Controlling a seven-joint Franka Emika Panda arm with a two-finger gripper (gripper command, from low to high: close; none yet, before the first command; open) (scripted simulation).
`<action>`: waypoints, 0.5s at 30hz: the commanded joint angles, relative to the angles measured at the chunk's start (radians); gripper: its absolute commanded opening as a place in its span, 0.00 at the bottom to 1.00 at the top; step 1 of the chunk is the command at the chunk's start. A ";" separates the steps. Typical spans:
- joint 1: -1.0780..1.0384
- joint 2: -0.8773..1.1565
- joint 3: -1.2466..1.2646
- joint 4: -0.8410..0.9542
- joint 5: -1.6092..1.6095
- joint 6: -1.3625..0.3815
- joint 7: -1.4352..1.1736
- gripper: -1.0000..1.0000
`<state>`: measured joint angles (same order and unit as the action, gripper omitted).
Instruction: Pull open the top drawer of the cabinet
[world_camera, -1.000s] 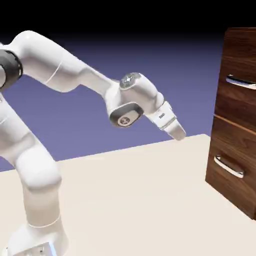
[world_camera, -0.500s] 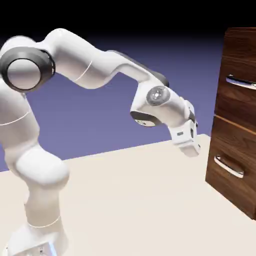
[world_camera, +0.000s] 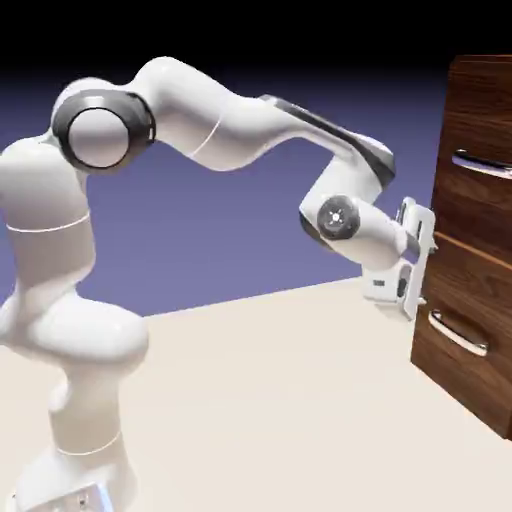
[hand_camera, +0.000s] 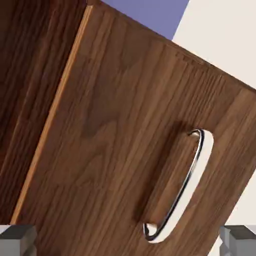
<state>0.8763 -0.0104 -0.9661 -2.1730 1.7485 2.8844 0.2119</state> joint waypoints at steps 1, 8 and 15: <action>0.021 0.014 -0.024 0.016 0.044 -0.004 -0.013 0.50; 0.171 0.111 -0.192 0.127 0.348 -0.030 -0.105 0.50; 0.322 0.209 -0.361 0.238 0.652 -0.057 -0.197 0.50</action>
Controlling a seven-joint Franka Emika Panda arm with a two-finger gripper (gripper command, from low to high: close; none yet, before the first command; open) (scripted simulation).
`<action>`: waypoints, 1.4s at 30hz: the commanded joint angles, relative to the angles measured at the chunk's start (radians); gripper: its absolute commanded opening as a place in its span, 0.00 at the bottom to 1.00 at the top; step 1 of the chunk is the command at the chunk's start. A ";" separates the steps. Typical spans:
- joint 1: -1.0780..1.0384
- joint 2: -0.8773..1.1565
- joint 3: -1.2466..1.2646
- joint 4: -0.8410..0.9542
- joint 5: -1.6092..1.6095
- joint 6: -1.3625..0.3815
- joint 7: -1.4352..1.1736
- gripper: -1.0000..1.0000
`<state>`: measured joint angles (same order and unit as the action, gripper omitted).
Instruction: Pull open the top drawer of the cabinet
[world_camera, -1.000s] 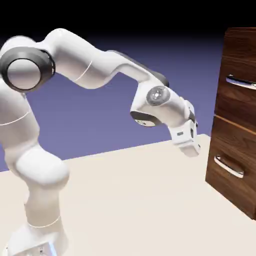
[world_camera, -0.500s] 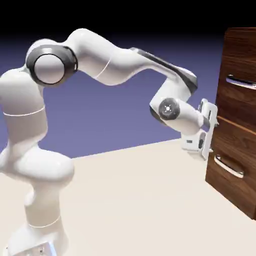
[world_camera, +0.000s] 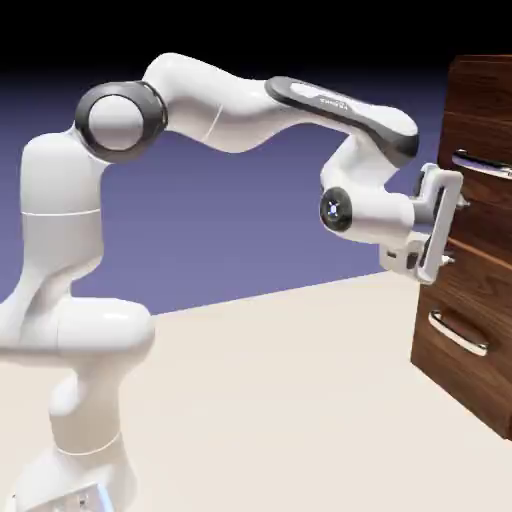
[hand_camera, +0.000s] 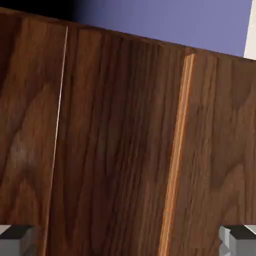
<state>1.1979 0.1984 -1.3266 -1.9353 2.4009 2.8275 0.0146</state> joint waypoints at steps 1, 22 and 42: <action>0.022 0.014 -0.024 0.016 0.044 -0.004 -0.013 0.50; -0.088 0.237 0.014 0.240 0.254 -0.040 0.087 0.00; 0.622 0.233 -0.662 -0.119 0.259 -0.108 0.045 0.00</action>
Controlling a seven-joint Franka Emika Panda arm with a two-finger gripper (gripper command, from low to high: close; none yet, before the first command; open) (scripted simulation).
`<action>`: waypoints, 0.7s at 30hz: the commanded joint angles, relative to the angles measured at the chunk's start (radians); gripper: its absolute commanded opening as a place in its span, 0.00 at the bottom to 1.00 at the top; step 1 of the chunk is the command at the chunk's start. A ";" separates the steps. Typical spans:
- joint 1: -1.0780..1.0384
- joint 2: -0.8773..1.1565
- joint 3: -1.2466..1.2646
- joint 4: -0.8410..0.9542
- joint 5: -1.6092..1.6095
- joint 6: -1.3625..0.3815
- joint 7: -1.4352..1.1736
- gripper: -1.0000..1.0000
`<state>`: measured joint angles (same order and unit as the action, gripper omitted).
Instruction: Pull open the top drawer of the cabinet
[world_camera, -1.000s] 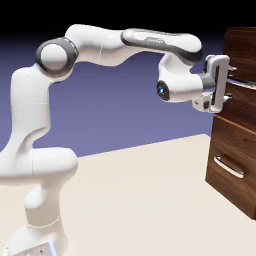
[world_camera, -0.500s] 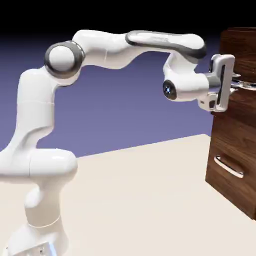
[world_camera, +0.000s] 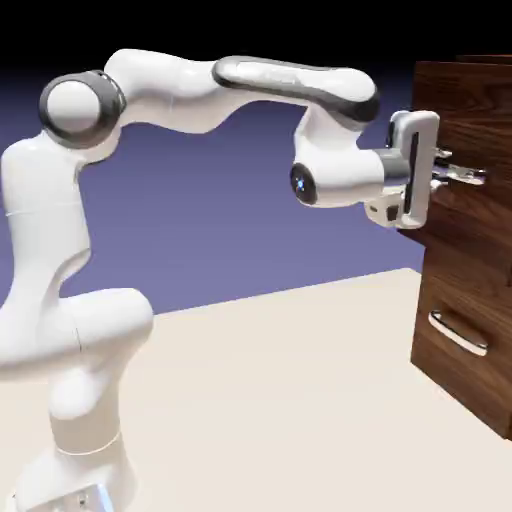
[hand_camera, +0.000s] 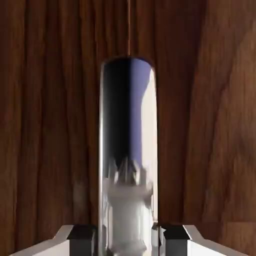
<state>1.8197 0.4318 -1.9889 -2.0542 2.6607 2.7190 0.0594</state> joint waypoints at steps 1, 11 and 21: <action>0.034 0.021 -0.036 -0.026 -0.009 -0.008 0.019 0.00; 0.384 0.221 -0.379 -0.304 -0.095 -0.053 0.133 0.00; 0.719 0.525 -0.673 -0.604 -0.269 -0.005 0.270 0.00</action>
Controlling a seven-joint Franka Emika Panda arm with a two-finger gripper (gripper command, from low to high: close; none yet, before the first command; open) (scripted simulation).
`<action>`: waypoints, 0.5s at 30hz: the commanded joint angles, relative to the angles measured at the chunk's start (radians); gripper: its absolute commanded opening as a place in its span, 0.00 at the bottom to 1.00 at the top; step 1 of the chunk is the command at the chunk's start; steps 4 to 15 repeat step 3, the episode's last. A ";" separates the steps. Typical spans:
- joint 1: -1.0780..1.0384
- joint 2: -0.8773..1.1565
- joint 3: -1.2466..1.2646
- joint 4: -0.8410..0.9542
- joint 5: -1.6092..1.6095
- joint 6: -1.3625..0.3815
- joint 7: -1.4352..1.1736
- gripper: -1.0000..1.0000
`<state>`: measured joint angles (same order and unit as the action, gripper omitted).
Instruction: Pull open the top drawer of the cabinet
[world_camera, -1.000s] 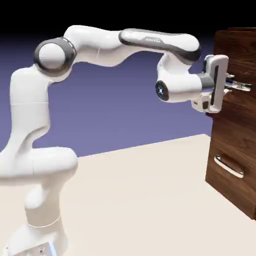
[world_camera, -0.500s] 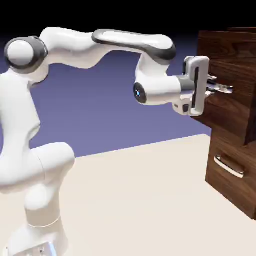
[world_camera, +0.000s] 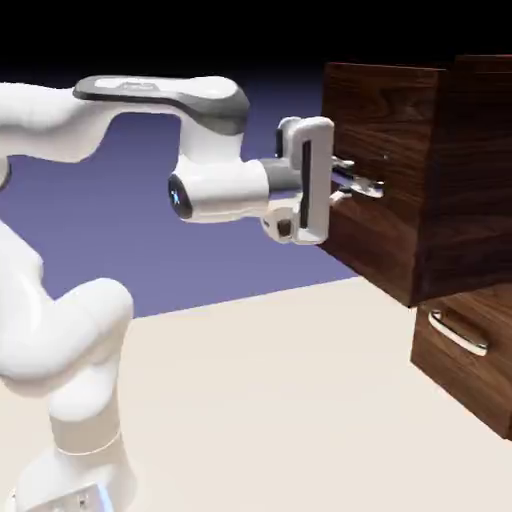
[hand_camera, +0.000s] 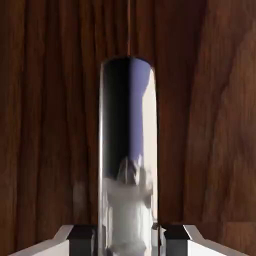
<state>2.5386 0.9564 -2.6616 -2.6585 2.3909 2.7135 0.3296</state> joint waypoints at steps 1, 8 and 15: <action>0.037 -0.003 -0.029 -0.001 0.011 0.018 -0.031 0.00; 0.108 -0.026 -0.088 0.009 0.046 0.055 -0.112 0.00; 0.108 -0.026 -0.088 0.009 0.046 0.055 -0.112 0.00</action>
